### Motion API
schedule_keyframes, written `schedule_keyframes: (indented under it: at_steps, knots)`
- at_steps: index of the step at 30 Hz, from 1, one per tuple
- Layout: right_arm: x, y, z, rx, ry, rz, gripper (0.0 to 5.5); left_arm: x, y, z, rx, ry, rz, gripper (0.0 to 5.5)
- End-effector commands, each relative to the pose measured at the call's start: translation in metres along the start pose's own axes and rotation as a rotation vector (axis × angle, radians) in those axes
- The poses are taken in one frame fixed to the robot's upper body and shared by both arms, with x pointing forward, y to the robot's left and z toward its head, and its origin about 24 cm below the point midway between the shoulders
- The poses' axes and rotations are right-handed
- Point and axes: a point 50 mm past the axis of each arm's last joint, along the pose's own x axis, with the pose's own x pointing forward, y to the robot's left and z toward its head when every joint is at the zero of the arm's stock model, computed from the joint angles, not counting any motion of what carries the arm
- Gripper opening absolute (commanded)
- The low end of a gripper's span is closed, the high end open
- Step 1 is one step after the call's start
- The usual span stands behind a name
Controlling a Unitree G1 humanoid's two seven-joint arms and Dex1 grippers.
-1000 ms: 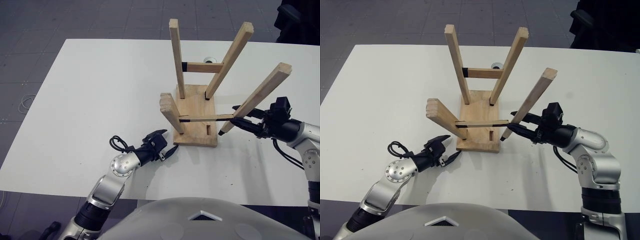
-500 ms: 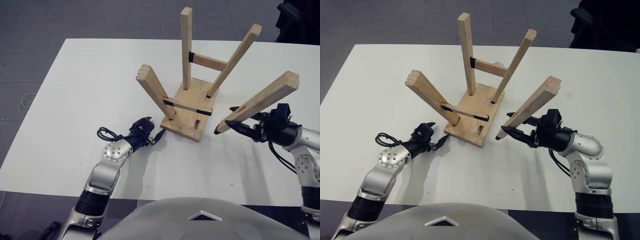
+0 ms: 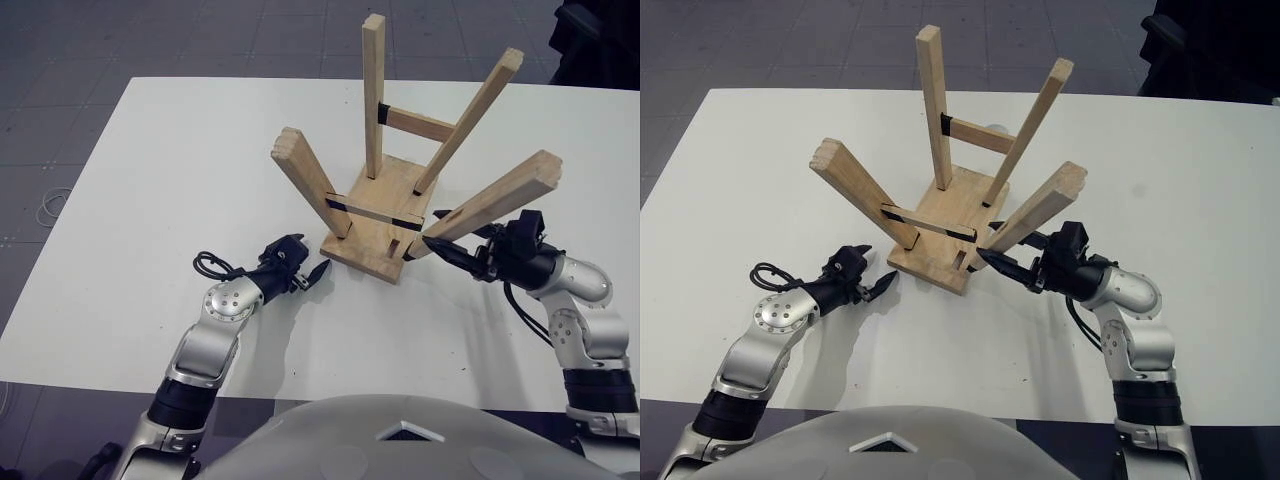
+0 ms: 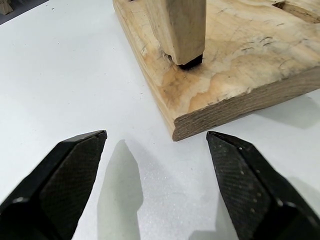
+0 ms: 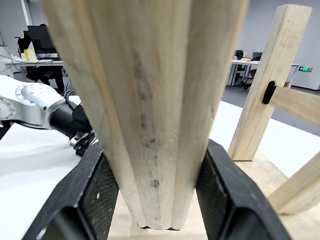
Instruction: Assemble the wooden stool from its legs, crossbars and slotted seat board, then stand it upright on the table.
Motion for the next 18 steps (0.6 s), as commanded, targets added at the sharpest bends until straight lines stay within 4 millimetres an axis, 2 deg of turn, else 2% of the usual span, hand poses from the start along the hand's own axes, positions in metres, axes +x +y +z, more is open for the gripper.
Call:
schedule_keyframes:
  at_steps: [1,10,18]
  knots:
    - [0.008,0.001,0.0,-0.016,-0.02,0.009,2.05,-0.002,0.004,0.0,0.009,0.017,-0.007,3.7]
    - [0.016,0.001,-0.006,-0.022,-0.023,0.029,2.05,-0.002,0.005,0.002,0.017,0.016,-0.022,3.7]
    - [0.015,-0.003,-0.018,-0.008,-0.003,0.028,2.05,-0.001,0.002,0.003,0.021,0.006,-0.038,3.7]
